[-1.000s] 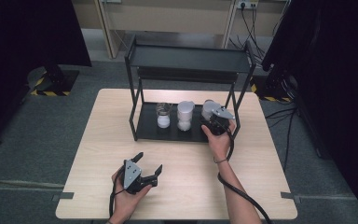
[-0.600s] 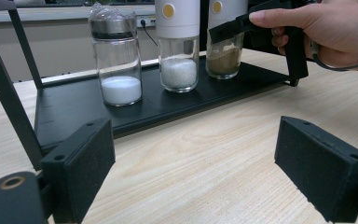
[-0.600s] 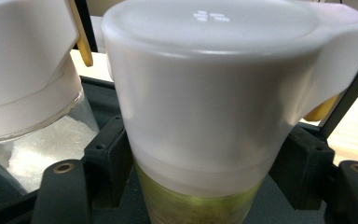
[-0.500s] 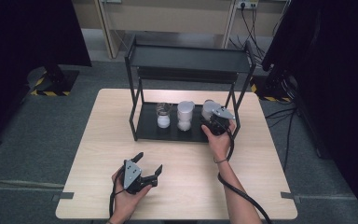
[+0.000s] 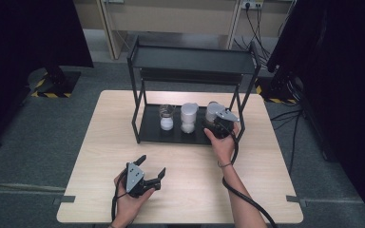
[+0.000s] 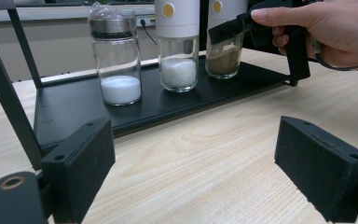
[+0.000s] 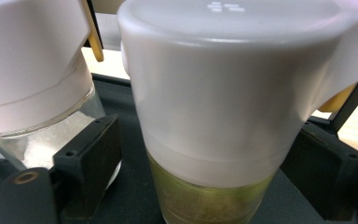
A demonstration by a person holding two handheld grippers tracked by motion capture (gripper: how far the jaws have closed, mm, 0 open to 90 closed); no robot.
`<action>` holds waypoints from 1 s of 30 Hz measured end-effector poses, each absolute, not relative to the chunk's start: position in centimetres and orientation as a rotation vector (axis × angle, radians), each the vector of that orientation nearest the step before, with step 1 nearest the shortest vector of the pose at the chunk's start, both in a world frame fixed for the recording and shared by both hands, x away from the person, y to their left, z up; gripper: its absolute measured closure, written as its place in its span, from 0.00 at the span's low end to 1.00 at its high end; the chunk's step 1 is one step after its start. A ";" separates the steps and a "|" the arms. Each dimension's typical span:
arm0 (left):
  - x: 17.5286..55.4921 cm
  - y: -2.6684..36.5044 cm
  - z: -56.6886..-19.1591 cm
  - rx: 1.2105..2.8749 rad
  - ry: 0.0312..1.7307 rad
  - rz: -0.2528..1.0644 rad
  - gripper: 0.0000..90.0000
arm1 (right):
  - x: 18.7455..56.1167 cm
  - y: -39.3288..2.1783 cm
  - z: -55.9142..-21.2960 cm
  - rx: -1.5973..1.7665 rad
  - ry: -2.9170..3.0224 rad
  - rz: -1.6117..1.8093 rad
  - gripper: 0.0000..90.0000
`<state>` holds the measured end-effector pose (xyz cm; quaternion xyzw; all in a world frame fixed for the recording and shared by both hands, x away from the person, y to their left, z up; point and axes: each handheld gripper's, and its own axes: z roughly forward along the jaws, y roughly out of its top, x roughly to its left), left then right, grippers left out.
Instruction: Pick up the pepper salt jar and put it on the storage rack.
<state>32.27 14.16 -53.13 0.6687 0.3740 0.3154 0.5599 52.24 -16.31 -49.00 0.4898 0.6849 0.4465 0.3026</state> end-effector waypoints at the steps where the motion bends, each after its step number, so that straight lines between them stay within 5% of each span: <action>1: 32.3 14.2 -53.1 1.576 0.882 0.743 0.13 | 52.2 -16.3 -49.0 1.299 1.816 1.184 0.15; 30: 32.2 14.1 -53.1 1.576 0.880 0.747 0.13 | 50.7 -16.6 -48.1 1.322 1.858 1.148 0.04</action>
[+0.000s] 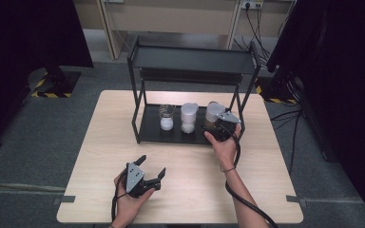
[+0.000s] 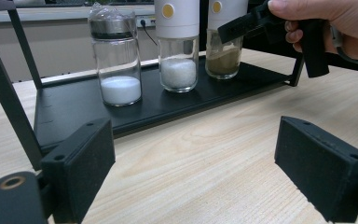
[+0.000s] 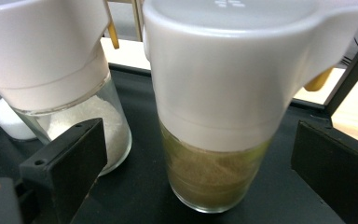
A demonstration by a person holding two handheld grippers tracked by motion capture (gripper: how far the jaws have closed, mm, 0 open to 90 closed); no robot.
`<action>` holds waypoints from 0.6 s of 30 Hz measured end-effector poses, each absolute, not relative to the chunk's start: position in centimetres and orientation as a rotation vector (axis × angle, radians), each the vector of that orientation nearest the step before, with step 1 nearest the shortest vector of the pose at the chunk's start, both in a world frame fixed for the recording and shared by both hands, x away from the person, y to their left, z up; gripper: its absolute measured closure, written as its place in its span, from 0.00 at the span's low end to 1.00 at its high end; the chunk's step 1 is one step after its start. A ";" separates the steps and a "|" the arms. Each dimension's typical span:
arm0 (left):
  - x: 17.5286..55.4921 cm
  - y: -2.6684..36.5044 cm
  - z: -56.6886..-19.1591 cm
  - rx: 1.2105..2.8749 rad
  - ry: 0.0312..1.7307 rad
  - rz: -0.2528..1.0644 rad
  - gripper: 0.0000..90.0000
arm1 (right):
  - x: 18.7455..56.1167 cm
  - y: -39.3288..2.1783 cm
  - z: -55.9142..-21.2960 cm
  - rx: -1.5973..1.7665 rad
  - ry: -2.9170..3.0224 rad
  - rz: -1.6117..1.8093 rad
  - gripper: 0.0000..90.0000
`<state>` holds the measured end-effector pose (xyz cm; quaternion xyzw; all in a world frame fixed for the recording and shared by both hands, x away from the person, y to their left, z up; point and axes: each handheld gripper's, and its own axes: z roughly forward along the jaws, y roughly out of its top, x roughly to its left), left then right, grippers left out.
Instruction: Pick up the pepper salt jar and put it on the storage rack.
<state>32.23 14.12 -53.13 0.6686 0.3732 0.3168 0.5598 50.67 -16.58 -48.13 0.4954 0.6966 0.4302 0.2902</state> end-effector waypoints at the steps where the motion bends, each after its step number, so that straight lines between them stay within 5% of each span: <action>1: 32.2 14.1 -53.1 1.576 0.880 0.747 0.13 | 50.6 -16.6 -48.1 1.322 1.860 1.147 0.04; 18: 32.2 14.1 -53.1 1.576 0.877 0.750 0.13 | 49.2 -17.1 -47.9 1.322 1.869 1.171 0.04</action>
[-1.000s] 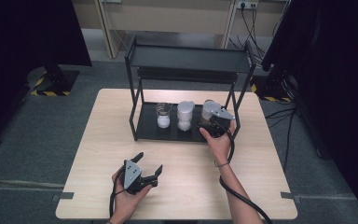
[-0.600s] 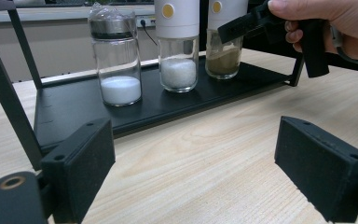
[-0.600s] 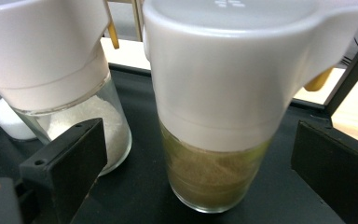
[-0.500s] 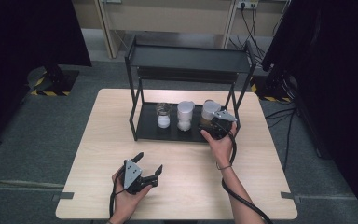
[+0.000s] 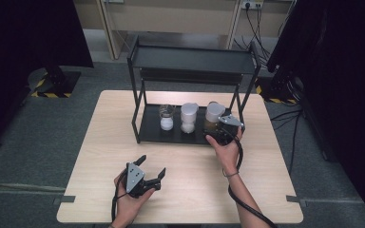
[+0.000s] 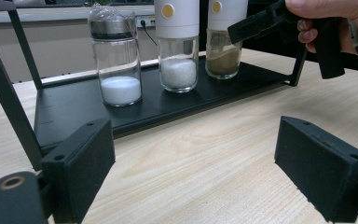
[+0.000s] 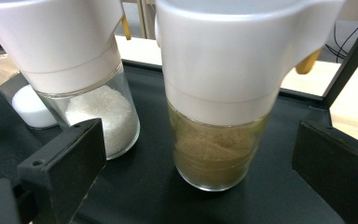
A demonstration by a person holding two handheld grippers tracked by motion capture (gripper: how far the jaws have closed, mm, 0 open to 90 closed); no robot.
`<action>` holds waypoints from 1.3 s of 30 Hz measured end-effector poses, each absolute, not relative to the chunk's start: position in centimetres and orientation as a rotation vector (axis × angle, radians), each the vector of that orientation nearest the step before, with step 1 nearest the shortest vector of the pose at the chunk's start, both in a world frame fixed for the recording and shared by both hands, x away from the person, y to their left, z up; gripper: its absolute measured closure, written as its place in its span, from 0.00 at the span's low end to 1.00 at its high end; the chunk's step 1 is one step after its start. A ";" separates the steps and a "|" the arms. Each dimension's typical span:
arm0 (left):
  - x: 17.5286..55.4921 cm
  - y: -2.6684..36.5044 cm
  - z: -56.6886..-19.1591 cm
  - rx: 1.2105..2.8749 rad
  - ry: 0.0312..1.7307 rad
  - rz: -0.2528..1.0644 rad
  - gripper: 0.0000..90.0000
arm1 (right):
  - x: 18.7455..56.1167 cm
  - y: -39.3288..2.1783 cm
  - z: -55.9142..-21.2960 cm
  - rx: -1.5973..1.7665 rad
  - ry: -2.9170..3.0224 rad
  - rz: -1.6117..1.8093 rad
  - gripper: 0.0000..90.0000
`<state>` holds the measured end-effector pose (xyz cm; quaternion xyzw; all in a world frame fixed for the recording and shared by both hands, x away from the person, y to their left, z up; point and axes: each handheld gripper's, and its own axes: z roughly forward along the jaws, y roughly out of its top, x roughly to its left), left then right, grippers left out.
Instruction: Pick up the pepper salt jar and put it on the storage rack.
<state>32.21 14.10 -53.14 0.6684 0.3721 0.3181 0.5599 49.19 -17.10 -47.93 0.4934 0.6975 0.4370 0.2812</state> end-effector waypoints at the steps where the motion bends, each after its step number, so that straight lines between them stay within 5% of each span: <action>1: 32.2 14.1 -53.1 1.577 0.877 0.750 0.13 | 49.1 -17.2 -47.9 1.324 1.869 1.175 0.04; 39: 32.2 14.1 -53.1 1.579 0.877 0.753 0.13 | 46.7 -17.3 -47.7 1.267 1.901 1.219 0.04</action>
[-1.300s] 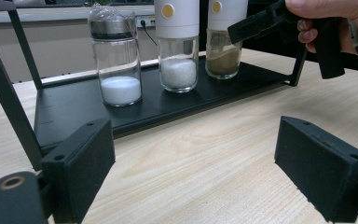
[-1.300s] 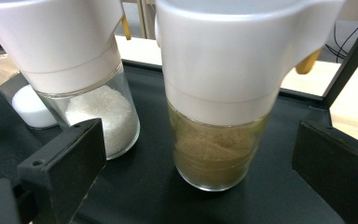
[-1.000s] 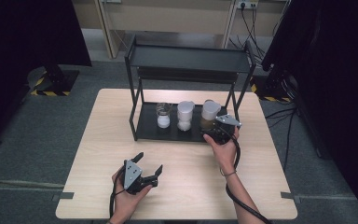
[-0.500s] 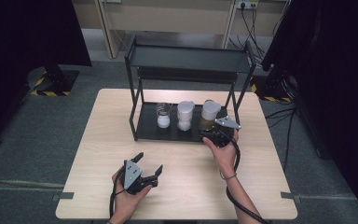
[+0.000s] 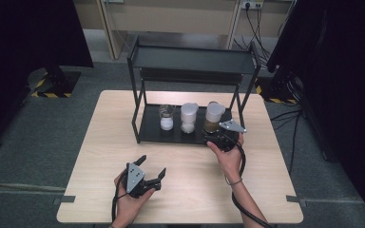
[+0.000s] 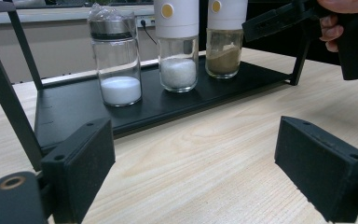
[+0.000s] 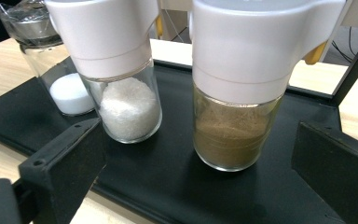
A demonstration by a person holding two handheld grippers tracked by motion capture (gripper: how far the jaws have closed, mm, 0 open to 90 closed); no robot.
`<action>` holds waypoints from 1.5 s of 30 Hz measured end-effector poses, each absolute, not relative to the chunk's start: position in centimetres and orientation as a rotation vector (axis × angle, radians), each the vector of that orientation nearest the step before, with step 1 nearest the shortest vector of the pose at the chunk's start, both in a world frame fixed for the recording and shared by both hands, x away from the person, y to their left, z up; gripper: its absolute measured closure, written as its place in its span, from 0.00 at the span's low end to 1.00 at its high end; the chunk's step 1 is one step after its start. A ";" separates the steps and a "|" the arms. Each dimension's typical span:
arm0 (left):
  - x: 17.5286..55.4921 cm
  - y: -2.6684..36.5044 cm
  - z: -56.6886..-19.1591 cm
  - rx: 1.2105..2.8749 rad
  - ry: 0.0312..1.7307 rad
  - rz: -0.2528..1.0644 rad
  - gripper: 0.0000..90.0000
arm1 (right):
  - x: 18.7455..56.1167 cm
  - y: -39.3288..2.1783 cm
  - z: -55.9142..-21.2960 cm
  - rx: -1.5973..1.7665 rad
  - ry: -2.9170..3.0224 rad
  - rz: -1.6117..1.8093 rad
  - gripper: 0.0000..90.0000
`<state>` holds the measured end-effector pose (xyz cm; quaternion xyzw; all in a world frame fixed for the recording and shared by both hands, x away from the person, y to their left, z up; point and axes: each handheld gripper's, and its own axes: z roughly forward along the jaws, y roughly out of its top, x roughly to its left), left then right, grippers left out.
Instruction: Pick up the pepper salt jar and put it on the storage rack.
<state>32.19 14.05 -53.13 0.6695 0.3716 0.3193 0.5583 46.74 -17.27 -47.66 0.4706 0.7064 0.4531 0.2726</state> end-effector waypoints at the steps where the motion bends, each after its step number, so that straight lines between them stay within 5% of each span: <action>1: 32.2 14.1 -53.1 1.579 0.877 0.753 0.13 | 46.7 -17.3 -47.7 1.262 1.903 1.219 0.04; 45: 32.1 14.0 -53.1 1.579 0.876 0.754 0.13 | 43.4 -18.4 -48.2 1.231 1.927 1.267 0.04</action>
